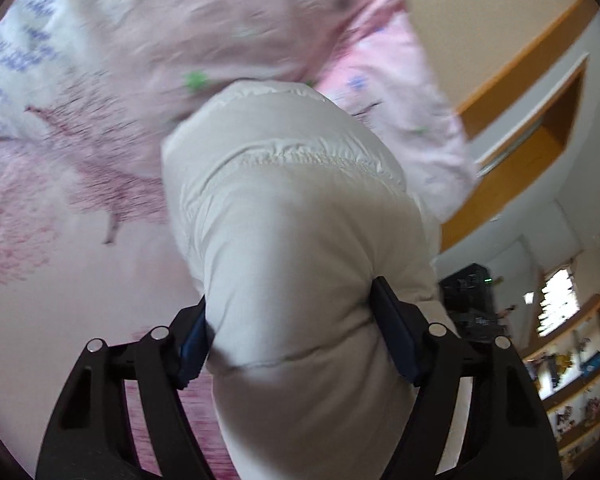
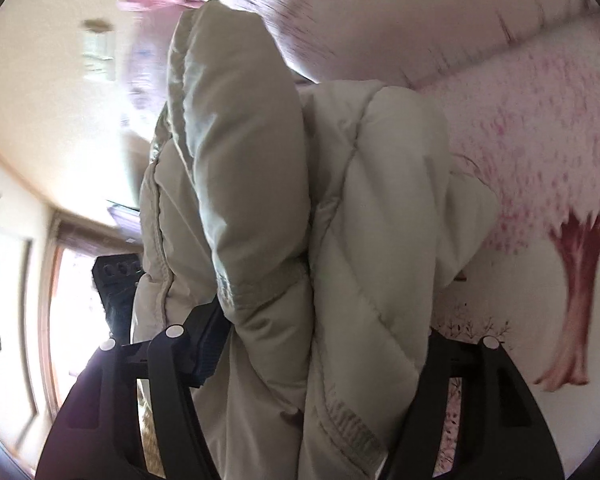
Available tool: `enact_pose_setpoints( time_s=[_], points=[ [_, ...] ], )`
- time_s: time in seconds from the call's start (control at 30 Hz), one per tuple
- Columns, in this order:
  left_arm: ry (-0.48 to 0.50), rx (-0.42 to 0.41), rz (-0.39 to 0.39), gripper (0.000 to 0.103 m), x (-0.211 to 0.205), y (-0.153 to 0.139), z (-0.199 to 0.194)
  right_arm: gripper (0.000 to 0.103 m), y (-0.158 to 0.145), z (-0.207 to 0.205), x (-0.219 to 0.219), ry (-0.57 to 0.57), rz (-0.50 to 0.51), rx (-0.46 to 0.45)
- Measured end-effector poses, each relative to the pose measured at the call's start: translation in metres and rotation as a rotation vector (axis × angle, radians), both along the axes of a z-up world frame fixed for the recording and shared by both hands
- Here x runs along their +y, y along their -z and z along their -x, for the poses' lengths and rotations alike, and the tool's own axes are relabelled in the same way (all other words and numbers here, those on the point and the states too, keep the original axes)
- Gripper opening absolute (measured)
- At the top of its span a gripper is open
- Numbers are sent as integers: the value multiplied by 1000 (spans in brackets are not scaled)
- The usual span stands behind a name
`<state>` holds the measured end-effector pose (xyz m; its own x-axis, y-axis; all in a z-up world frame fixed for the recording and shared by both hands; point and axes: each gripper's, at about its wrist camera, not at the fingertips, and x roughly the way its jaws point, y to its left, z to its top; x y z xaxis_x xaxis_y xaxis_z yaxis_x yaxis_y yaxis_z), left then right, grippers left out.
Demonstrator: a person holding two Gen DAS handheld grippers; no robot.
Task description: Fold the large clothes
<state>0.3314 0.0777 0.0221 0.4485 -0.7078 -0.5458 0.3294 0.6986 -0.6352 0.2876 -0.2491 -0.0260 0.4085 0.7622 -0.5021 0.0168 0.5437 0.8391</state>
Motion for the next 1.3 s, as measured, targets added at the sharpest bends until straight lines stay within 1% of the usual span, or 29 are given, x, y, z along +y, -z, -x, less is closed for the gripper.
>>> enact_pose_setpoints(
  time_s=[0.07, 0.1, 0.13, 0.17, 0.23, 0.27, 0.33, 0.37, 0.43, 0.5, 0.53, 0.57, 0.6, 0.63, 0.7, 0.73, 0.8, 0.87, 0.9, 1.0, 1.1, 1.13, 1.2, 1.27, 1.3],
  points=[
    [-9, 8, -21, 78, 4, 14, -3, 74, 15, 4, -2, 43, -37, 56],
    [-6, -2, -24, 80, 5, 17, -3, 76, 19, 7, -2, 57, -39, 67],
    [-5, -18, -45, 82, 4, 17, -1, 76, 20, 10, -1, 72, -24, 67],
    [-8, -31, -73, 84, 0, 15, -1, 76, 18, 14, 0, 86, 1, 64],
    [-13, -58, -144, 90, -7, 12, 0, 77, 11, 18, 5, 108, 50, 59],
    [-14, -64, -170, 91, -11, 10, 0, 77, 7, 20, 8, 114, 77, 57],
    [-16, -65, -202, 95, -14, 10, -1, 78, -2, 22, 15, 122, 131, 46],
    [-20, -70, -221, 96, -17, 11, -2, 78, -10, 26, 18, 125, 186, 25],
    [-32, -93, -263, 97, -22, 9, -2, 78, -29, 39, 22, 155, 310, -29],
    [-52, -126, -314, 98, -27, 6, 1, 78, -54, 59, 26, 205, 447, -115],
    [-64, -148, -347, 98, -29, 3, 4, 78, -64, 68, 29, 231, 493, -152],
    [-71, -162, -364, 99, -31, 1, 5, 78, -77, 82, 32, 277, 557, -215],
    [-77, -169, -375, 99, -32, 0, 5, 78, -88, 94, 36, 311, 599, -273],
    [-86, -178, -389, 99, -33, -1, 6, 77, -95, 103, 41, 324, 623, -318],
    [-97, -183, -399, 99, -33, -2, 6, 68, -107, 126, 60, 309, 659, -426],
    [-103, -184, -402, 99, -33, -2, 7, 66, -109, 131, 72, 286, 669, -456],
    [-113, -189, -410, 99, -33, -3, 9, 55, -111, 142, 96, 233, 688, -509],
    [-123, -196, -419, 99, -33, -3, 12, 51, -102, 144, 101, 208, 710, -517],
    [-128, -200, -424, 99, -33, -3, 13, 49, -103, 143, 104, 201, 717, -515],
    [-140, -216, -441, 99, -35, -5, 16, 48, -88, 145, 115, 199, 736, -484],
    [-146, -230, -452, 99, -37, -6, 20, 48, -73, 136, 109, 207, 738, -441],
    [-148, -236, -449, 99, -37, -7, 21, 48, -66, 132, 108, 200, 754, -426],
    [-151, -252, -433, 98, -36, -10, 26, 48, -49, 125, 113, 170, 820, -397],
    [-162, -285, -415, 95, -36, -20, 39, 48, -37, 120, 112, 166, 822, -376],
    [-167, -308, -400, 94, -36, -26, 48, 48, -33, 119, 108, 169, 801, -361]
  ],
)
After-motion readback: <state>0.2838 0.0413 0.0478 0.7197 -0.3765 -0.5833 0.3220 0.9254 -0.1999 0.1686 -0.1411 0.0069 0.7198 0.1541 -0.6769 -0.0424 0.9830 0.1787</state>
